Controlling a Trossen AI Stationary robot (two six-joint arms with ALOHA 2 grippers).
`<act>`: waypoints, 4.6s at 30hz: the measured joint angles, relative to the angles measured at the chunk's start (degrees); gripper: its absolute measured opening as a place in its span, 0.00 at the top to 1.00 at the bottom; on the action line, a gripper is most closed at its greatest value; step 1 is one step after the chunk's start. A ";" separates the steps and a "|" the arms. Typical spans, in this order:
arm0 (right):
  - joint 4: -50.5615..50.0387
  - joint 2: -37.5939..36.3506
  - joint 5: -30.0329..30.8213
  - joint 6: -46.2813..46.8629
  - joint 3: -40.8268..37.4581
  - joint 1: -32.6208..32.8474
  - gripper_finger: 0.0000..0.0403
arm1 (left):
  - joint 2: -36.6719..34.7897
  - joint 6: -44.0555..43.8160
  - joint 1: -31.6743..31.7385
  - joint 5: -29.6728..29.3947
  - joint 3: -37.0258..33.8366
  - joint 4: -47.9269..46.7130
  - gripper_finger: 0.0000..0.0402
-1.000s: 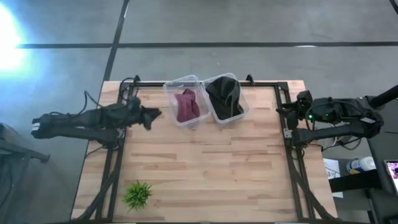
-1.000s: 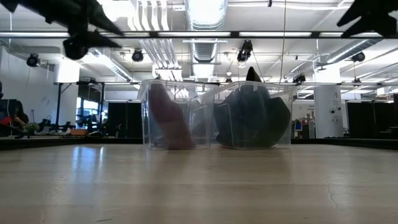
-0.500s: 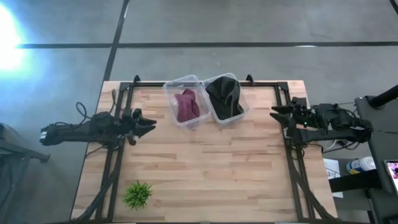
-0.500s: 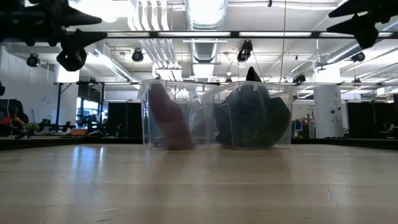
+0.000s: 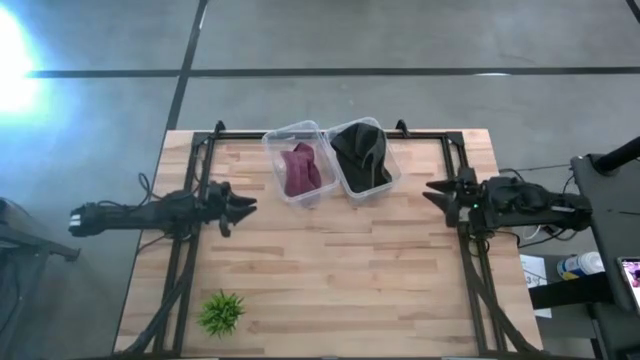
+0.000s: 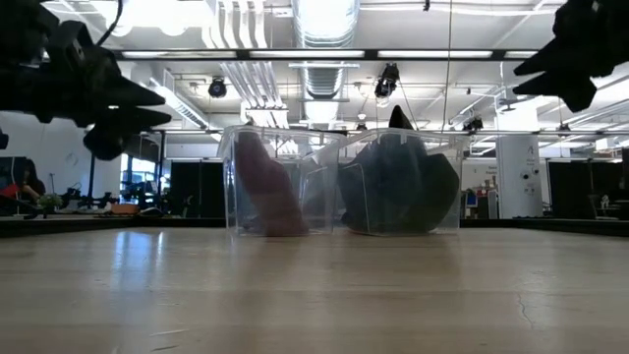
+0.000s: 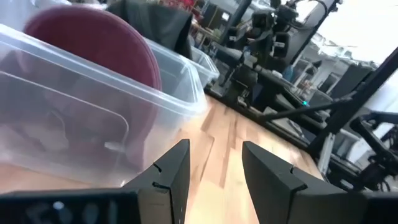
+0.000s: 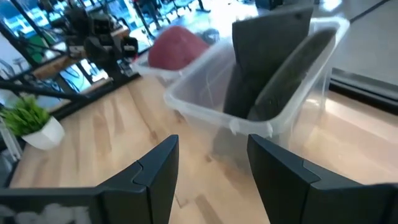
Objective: Pick & Place hat
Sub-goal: Return to Home Position
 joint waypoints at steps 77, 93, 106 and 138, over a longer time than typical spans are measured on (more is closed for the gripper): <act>22.05 -5.97 -22.08 -10.89 -15.37 0.00 0.54 | -7.06 19.40 0.39 4.28 -0.19 0.96 0.65; 38.65 -5.81 -27.39 -21.39 -22.53 0.59 0.54 | -7.06 19.40 0.38 4.32 -0.19 0.96 0.65; 39.89 -5.44 -27.01 -24.76 -25.12 2.86 0.54 | -7.06 19.41 0.38 4.34 -0.17 0.96 0.65; 37.88 -4.57 -25.49 -24.17 -25.12 2.89 0.54 | -7.04 19.41 0.39 4.34 -0.17 0.96 0.65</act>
